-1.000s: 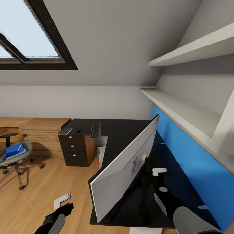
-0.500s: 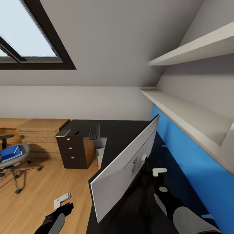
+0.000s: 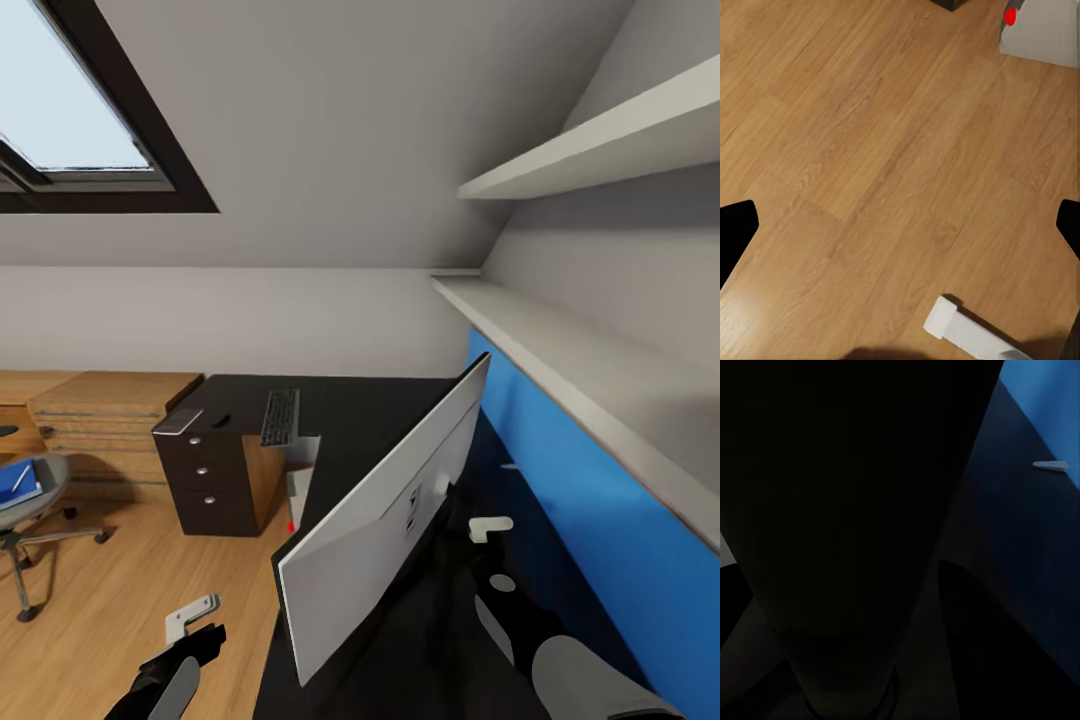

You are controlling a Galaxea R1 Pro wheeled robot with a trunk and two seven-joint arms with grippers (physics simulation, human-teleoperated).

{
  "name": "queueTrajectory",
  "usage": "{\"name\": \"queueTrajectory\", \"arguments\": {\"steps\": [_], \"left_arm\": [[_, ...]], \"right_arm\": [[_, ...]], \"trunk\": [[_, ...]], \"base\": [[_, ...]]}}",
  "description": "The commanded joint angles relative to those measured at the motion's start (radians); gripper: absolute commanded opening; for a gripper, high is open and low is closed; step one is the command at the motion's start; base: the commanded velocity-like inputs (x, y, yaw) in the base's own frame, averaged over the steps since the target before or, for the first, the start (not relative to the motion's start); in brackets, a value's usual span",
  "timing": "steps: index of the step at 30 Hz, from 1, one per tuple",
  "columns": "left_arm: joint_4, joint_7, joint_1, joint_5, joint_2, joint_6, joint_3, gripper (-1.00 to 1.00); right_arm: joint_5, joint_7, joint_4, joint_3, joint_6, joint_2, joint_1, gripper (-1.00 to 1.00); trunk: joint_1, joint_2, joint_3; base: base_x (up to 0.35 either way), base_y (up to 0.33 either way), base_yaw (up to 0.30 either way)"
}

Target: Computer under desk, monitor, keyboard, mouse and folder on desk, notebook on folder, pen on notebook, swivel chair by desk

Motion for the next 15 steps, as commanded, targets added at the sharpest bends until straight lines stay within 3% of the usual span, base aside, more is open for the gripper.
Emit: {"name": "queueTrajectory", "arguments": {"steps": [1, 15], "left_arm": [[-0.002, 0.009, 0.000, 0.007, 0.002, 0.002, -0.004, 1.00], [-0.001, 0.009, 0.000, 0.007, 0.002, 0.002, -0.004, 1.00]], "right_arm": [[-0.004, -0.012, 0.001, 0.007, -0.003, -0.001, 0.000, -1.00], [-0.004, -0.012, 0.002, 0.007, -0.003, -0.001, -0.001, -1.00]], "trunk": [[0.001, 0.000, 0.000], [0.001, 0.000, 0.009]], "base": [[0.094, -0.031, -0.022], [0.016, -0.005, -0.135]]}}
